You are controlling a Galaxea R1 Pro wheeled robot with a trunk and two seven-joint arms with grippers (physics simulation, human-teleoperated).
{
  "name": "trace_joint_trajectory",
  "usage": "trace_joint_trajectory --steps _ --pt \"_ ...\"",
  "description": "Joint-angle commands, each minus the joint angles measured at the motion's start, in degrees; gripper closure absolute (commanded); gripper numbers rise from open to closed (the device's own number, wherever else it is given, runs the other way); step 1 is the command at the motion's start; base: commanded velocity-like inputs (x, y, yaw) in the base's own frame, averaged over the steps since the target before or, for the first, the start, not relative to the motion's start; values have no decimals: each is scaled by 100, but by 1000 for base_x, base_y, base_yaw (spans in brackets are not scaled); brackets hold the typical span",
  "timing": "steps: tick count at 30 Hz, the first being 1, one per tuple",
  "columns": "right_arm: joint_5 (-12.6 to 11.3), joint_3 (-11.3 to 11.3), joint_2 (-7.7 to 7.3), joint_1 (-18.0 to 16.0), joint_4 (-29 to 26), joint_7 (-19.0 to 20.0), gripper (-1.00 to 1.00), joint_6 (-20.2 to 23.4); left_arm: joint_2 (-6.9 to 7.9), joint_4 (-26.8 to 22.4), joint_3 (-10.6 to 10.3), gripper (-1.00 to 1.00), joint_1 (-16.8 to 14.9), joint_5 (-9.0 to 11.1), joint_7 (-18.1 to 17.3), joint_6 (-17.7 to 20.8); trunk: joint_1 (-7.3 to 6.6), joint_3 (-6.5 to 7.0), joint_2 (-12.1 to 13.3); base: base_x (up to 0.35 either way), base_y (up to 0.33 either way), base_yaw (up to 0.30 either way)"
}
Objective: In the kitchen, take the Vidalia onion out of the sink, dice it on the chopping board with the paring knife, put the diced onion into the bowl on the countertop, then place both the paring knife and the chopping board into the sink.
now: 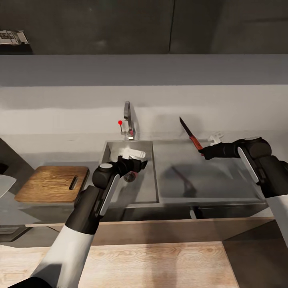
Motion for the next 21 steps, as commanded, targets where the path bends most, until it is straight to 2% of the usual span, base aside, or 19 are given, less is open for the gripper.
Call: trace_joint_trajectory --steps 1,4,6,9,21 --pt "-45 4 -6 -7 -5 -2 100 47 -1 50 21 -100 -5 4 -14 28 3 -10 -11 0 0 0" --pt "-45 -3 -6 -7 -8 18 100 59 -1 187 141 -100 -5 4 -14 25 3 -10 -11 0 0 0" --pt "-45 -6 -6 -7 -11 29 100 66 -4 382 423 -100 -5 4 -14 24 3 -10 -11 0 0 0" --pt "-45 -5 -6 -7 -11 32 100 68 -6 563 660 -100 -5 4 -21 21 3 -10 -11 0 0 0" --pt "-45 1 -6 -7 -12 37 100 68 15 15 710 -100 -5 -5 -32 31 3 -10 -11 0 0 0"
